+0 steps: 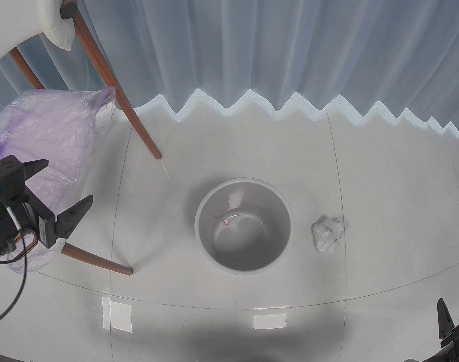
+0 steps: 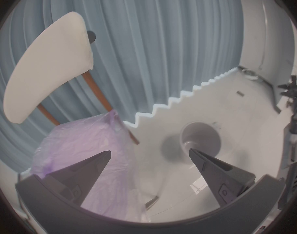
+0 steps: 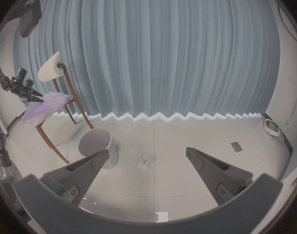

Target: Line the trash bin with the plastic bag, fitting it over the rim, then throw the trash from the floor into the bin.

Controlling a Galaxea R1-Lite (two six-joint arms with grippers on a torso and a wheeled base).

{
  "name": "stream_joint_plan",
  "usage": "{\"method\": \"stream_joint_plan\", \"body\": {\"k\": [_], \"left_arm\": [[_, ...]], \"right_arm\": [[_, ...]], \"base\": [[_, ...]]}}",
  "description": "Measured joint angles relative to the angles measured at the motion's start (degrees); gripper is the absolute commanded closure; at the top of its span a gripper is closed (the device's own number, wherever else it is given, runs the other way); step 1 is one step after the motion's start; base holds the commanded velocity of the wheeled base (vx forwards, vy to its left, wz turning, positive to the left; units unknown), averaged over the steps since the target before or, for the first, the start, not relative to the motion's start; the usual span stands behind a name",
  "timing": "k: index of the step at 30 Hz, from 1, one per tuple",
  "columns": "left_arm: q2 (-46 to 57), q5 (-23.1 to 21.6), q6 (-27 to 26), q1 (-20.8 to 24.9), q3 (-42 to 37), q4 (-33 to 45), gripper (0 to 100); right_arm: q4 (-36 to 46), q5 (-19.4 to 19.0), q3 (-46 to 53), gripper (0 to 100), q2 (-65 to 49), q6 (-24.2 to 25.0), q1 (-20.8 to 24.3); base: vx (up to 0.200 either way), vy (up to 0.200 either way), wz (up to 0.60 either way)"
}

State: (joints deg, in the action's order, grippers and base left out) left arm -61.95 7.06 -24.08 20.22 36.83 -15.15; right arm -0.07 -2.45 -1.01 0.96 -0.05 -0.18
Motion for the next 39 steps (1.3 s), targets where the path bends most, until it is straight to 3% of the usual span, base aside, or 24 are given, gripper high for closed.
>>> {"method": "stream_joint_plan", "body": {"k": [3,6,10,19,35,36,39], "left_arm": [[-2.1,11.1,-1.1,3.4,0.5,-0.5,0],[-3.8,19.2,-4.0,5.8,0.8,-0.8,0],[-6.0,24.8,-10.8,6.9,1.0,-1.3,0],[-12.5,26.3,-12.1,3.5,0.3,-2.6,0],[-23.9,26.1,-17.5,-1.1,1.7,-16.4,0],[-24.5,26.0,-17.7,-1.5,2.1,-17.1,100],[-25.9,25.3,-17.8,-2.6,3.5,-18.0,100]], "right_arm": [[0.0,0.0,0.0,0,0.0,0.0,0.0],[0.0,0.0,0.0,0,0.0,0.0,0.0],[0.0,0.0,0.0,0,0.0,0.0,0.0],[0.0,0.0,0.0,0,0.0,0.0,0.0],[0.0,0.0,0.0,0,0.0,0.0,0.0],[0.0,0.0,0.0,0,0.0,0.0,0.0],[0.0,0.0,0.0,0,0.0,0.0,0.0]], "base": [[0.0,0.0,0.0],[0.0,0.0,0.0],[0.0,0.0,0.0],[0.0,0.0,0.0],[0.0,0.0,0.0],[0.0,0.0,0.0],[0.0,0.0,0.0]]}}
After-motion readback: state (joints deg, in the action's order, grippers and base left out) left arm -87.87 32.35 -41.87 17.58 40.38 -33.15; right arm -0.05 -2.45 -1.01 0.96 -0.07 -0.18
